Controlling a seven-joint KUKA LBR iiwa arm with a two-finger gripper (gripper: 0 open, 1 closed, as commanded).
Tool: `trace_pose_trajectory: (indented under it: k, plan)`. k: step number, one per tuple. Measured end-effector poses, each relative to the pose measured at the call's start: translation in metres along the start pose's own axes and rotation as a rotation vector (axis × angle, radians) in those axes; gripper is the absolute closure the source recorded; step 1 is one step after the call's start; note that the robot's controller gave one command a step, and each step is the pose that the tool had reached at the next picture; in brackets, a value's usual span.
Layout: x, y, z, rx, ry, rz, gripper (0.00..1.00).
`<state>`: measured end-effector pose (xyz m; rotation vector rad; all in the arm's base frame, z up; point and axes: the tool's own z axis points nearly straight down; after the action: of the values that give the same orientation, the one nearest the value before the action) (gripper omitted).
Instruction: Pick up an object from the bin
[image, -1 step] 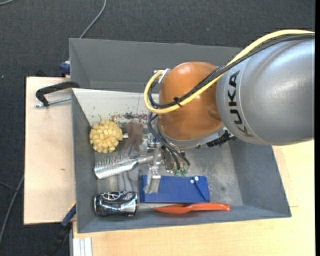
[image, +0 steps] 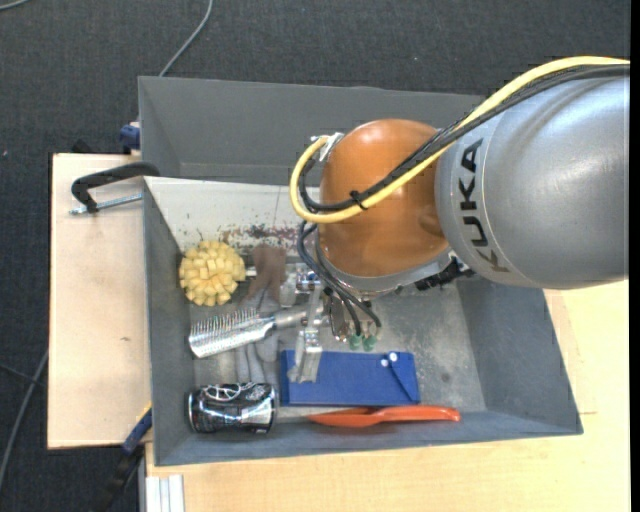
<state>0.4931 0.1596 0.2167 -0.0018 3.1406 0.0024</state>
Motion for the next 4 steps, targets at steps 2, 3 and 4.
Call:
trace_pose_trajectory:
  k: [2,3,4]
  plan:
    - [-0.065,0.04,0.133,-0.002,-0.008,-0.203,0.0]
    - [-0.071,0.045,0.163,-0.001,0.006,-0.257,0.0]
    - [-0.069,0.026,0.147,-0.006,-0.006,-0.201,0.0]
